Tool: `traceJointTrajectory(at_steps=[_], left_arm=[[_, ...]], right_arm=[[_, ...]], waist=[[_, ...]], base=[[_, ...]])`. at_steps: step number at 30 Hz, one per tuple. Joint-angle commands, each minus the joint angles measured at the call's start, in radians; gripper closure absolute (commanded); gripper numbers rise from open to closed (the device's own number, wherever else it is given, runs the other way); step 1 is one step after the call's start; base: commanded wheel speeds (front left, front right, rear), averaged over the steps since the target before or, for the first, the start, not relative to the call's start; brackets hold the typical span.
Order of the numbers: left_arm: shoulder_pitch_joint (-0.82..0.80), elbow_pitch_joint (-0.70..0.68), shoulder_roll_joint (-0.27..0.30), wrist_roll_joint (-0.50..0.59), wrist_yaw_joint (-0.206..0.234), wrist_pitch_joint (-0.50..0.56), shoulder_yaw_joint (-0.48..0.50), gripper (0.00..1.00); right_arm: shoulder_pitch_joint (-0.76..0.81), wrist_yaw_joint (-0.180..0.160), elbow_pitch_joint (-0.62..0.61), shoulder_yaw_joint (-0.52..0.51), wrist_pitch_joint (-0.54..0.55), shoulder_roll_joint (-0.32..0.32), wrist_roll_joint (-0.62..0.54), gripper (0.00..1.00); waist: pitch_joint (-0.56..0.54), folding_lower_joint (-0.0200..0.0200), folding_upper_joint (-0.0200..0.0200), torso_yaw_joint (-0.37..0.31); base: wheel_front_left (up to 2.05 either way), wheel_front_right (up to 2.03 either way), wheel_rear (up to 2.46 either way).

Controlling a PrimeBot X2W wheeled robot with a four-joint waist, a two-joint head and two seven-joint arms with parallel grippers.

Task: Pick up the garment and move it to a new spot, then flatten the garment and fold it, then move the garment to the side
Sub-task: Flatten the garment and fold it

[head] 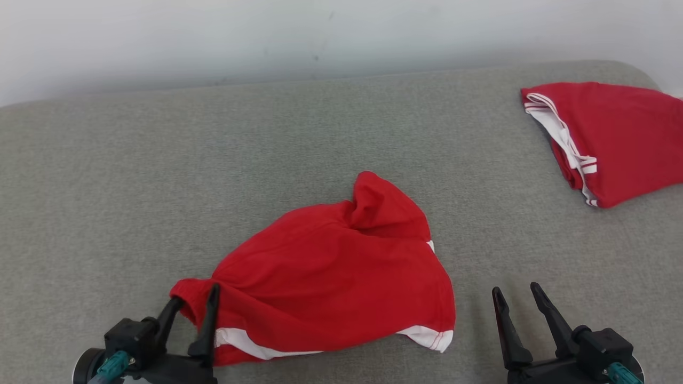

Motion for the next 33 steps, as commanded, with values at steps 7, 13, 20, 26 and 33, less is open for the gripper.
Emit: traceJointTrajectory(at_steps=[7, 13, 20, 26, 33], left_arm=[[0.084, -0.119, -0.044, 0.032, -0.005, 0.0, 0.063, 0.0], [0.16, -0.221, -0.075, 0.045, 0.001, 0.0, 0.132, 0.0], [0.228, -0.275, -0.097, 0.077, 0.007, 0.0, 0.196, 0.0], [0.261, -0.336, -0.113, 0.112, 0.008, 0.0, 0.256, 0.0], [0.303, -0.352, -0.13, 0.152, 0.002, 0.0, 0.292, 0.0]], right_arm=[[0.017, -0.003, -0.013, -0.011, -0.001, 0.002, -0.012, 0.0], [0.026, -0.003, -0.014, -0.012, -0.001, 0.005, -0.016, 0.0], [0.045, -0.003, -0.015, -0.012, -0.001, 0.01, -0.013, 0.0], [0.067, -0.003, -0.022, -0.021, -0.001, 0.011, -0.011, 0.0], [0.092, -0.003, -0.035, -0.026, -0.001, 0.012, -0.017, 0.0]], waist=[[-0.044, -0.0001, -0.0001, 0.08], [-0.071, -0.0001, -0.0001, 0.11], [-0.106, -0.0001, -0.0001, 0.098], [-0.122, -0.0001, -0.0001, 0.091], [-0.142, -0.0001, -0.0001, 0.084]], base=[[0.0, 0.0, 0.0], [0.0, 0.0, 0.0], [0.0, 0.0, 0.0], [0.0, 0.0, 0.0], [0.0, 0.0, 0.0]])
